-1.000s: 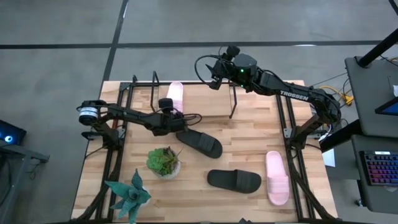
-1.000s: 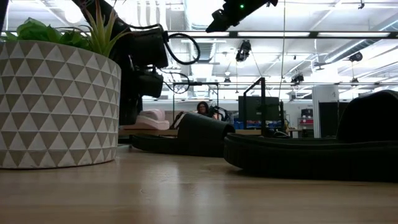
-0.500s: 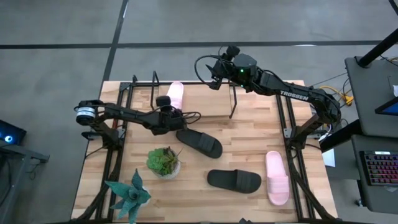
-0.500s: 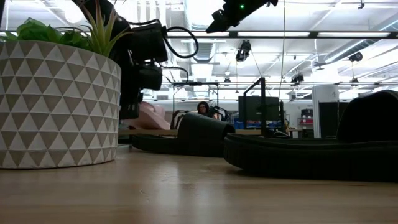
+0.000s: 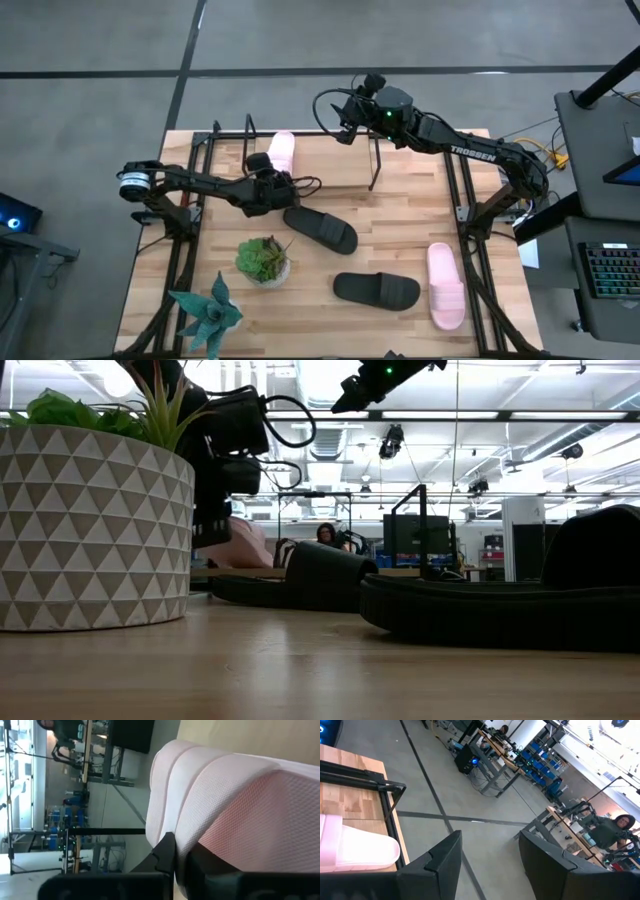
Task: Pick and place slides into the shelf
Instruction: Adjust the top pink slide on the shelf
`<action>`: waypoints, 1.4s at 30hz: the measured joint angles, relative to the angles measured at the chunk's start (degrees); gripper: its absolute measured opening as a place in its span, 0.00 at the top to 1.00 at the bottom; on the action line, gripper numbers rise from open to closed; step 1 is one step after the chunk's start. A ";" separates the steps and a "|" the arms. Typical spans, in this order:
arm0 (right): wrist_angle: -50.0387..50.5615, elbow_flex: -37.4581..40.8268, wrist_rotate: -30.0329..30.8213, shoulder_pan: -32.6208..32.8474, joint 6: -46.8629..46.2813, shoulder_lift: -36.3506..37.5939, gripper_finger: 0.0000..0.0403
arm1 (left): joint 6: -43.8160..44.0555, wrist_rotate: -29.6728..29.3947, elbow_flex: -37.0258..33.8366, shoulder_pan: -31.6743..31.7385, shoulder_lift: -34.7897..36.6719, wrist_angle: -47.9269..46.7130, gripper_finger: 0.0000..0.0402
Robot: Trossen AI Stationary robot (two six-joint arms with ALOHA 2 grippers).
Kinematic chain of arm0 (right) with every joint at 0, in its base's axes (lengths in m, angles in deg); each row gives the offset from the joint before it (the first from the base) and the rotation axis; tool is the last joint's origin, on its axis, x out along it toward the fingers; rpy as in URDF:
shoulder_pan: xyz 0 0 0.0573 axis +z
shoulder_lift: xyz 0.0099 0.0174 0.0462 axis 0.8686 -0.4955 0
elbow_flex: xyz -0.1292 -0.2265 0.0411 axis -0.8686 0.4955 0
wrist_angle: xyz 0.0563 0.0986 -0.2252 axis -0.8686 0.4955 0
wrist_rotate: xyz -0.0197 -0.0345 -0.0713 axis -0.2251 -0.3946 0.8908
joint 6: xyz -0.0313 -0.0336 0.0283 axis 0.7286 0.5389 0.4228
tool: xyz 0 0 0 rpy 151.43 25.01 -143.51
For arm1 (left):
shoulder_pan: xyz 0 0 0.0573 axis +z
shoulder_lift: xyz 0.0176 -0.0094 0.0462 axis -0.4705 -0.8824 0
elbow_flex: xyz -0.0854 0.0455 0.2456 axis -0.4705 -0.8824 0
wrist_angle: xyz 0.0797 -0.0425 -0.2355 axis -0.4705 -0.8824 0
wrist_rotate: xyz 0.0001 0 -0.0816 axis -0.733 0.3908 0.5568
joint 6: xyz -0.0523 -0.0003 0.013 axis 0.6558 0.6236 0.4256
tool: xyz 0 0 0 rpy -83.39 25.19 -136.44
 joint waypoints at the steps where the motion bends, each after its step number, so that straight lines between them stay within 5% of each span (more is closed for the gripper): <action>1: 0.00 0.00 0.00 0.00 0.00 0.00 0.54 | 0.23 -0.26 0.00 0.00 0.00 -0.31 1.00; 22: 0.00 0.01 0.00 -0.01 0.15 0.00 0.54 | 12.07 -3.54 0.03 0.00 0.07 -9.23 1.00; 30: 0.00 0.02 -0.01 0.00 -0.37 0.00 0.54 | 12.63 1.98 -0.02 0.17 0.07 -9.23 1.00; 42: 0.00 0.02 0.00 0.00 -0.46 0.00 0.54 | 11.67 9.53 0.43 1.67 0.09 -9.33 0.69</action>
